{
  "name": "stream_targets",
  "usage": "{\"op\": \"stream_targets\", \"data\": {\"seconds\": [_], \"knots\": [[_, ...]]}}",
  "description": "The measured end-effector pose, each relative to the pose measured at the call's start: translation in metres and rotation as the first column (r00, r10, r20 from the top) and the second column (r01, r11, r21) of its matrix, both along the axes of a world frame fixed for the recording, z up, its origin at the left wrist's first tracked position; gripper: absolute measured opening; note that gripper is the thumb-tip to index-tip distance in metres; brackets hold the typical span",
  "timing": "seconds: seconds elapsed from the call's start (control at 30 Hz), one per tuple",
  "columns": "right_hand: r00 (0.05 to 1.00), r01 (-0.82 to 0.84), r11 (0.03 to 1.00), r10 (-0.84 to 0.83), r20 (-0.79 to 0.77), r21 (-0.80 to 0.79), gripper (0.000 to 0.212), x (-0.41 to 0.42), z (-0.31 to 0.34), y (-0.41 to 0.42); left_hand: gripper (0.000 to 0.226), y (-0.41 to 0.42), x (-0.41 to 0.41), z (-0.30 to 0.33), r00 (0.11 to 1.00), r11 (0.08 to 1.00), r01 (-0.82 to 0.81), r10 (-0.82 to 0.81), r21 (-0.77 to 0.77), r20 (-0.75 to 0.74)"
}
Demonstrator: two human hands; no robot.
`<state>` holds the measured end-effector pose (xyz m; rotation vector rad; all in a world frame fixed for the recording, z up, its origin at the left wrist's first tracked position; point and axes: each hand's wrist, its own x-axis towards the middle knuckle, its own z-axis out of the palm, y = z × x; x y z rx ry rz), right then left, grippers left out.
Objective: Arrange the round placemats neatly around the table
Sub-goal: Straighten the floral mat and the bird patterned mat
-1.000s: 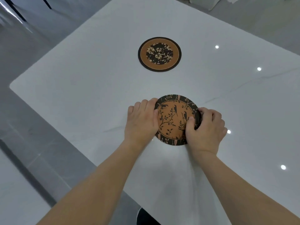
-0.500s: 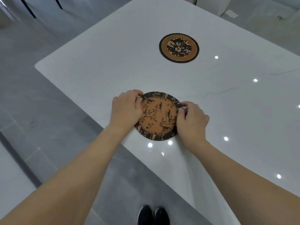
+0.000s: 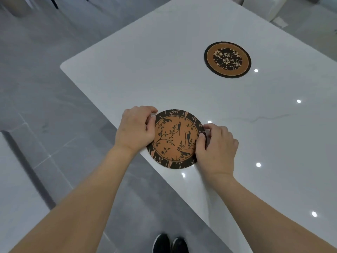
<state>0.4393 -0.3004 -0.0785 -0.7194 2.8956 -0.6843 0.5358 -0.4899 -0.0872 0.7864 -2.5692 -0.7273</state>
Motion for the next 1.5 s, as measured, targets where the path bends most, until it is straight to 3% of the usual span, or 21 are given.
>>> {"op": "stream_targets", "data": {"seconds": [0.47,0.67,1.03,1.33,1.5], "knots": [[0.992,-0.127,0.991,0.127,0.017,0.044,0.027,-0.002,-0.003,0.002,0.023,-0.007,0.005,0.000,1.000,0.998,0.003,-0.004,0.060,0.011],[0.988,-0.155,0.986,0.155,0.013,0.054,0.029,-0.002,-0.002,0.002,0.029,-0.005,0.005,0.004,0.997,0.997,0.031,-0.025,-0.064,0.080],[0.988,-0.152,0.987,0.151,0.016,0.050,0.030,-0.001,-0.002,0.002,0.028,-0.003,0.004,0.000,0.996,0.991,-0.005,0.017,-0.133,0.087],[0.987,-0.159,0.987,0.158,0.005,0.037,0.032,-0.001,-0.001,0.002,0.039,-0.003,0.005,0.006,0.998,0.998,-0.041,0.039,0.041,0.039],[0.987,-0.156,0.987,0.158,-0.038,0.043,0.031,-0.001,-0.003,0.002,0.032,-0.020,0.004,0.010,0.998,0.993,-0.037,0.031,0.114,0.053]]}}
